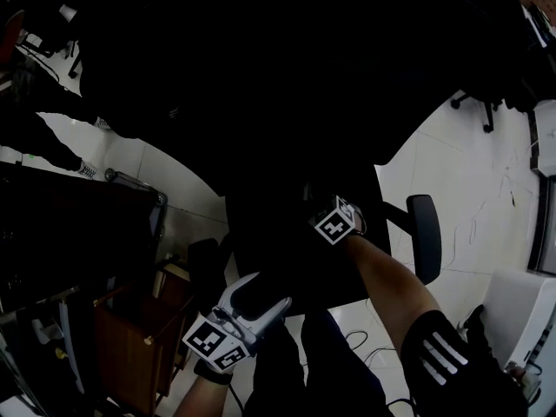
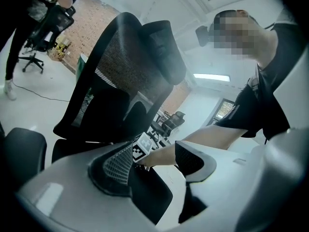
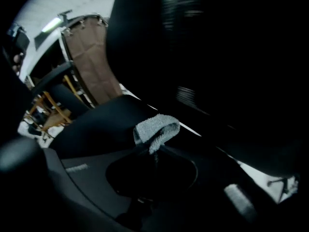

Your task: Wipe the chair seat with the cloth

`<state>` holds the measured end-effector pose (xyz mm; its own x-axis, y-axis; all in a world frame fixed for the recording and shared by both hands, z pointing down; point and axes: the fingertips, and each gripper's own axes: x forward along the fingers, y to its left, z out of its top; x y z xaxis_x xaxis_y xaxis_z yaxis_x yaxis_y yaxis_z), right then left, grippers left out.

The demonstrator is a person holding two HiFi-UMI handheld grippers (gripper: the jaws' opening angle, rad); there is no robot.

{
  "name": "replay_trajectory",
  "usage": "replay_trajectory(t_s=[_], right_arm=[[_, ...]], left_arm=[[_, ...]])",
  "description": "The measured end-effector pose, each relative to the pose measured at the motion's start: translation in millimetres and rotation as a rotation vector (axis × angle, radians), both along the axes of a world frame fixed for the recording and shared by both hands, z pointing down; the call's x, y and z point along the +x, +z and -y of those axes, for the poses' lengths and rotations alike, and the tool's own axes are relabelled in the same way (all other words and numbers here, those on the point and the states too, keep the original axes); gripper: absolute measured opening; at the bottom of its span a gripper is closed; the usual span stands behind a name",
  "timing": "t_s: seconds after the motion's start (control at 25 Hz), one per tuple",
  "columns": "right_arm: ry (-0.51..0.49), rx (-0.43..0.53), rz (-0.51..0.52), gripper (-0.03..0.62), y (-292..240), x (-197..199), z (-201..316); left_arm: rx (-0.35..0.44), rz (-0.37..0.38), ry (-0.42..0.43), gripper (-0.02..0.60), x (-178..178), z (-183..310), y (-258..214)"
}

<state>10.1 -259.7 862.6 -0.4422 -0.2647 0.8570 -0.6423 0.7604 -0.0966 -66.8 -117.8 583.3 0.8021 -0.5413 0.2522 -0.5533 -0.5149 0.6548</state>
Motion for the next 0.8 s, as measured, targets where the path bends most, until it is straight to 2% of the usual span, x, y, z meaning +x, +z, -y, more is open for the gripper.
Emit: replay_trajectory(t_s=[0.2, 0.28, 0.36, 0.44, 0.56, 0.64, 0.8], right_arm=[[-0.192, -0.015, 0.119, 0.028, -11.6, -136.1, -47.6], [-0.232, -0.029, 0.127, 0.028, -10.4, -162.2, -61.6], [-0.253, -0.045, 0.114, 0.028, 1.2, -170.2, -69.8], [-0.259, -0.051, 0.101, 0.028, 13.9, -162.7, -71.7], [-0.239, -0.038, 0.072, 0.028, 23.9, -129.6, -66.1], [-0.219, -0.041, 0.023, 0.028, 31.4, -92.7, -64.3], [-0.144, -0.055, -0.085, 0.028, 41.1, 5.3, -58.5]], left_arm=[[-0.005, 0.016, -0.025, 0.299, -12.6, -8.2, 0.6], [-0.011, 0.017, -0.037, 0.299, -16.7, -11.6, 3.4], [-0.015, 0.016, -0.05, 0.299, -20.6, -13.4, 6.9], [-0.017, 0.016, -0.057, 0.299, -22.4, -14.4, 10.1], [-0.022, 0.013, -0.058, 0.299, -21.3, -15.6, 13.7], [-0.026, 0.007, -0.056, 0.299, -17.6, -15.9, 14.3], [-0.012, -0.009, -0.035, 0.299, -6.7, -13.3, 8.8]])
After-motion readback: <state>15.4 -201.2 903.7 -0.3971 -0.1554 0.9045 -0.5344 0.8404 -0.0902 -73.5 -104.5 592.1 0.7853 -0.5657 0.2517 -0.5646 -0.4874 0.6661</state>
